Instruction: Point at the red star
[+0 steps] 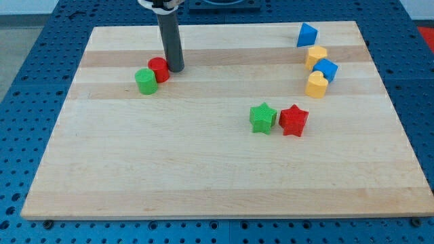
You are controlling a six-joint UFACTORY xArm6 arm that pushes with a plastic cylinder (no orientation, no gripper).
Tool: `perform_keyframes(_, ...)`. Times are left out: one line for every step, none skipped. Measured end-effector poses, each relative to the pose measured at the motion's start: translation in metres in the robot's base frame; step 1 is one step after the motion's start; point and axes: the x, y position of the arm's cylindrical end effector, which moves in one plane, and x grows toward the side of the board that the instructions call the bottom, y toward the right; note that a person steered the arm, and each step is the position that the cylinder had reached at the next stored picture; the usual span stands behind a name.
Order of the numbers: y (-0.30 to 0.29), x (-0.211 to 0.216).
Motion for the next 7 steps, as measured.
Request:
perform_keyframes(-0.014, -0.003)
perform_keyframes(-0.021, -0.005)
perform_keyframes(-0.015, -0.005)
perform_keyframes(0.034, 0.0)
perform_keyframes(0.077, 0.011)
perform_keyframes(0.103, 0.035)
perform_keyframes(0.136, 0.054)
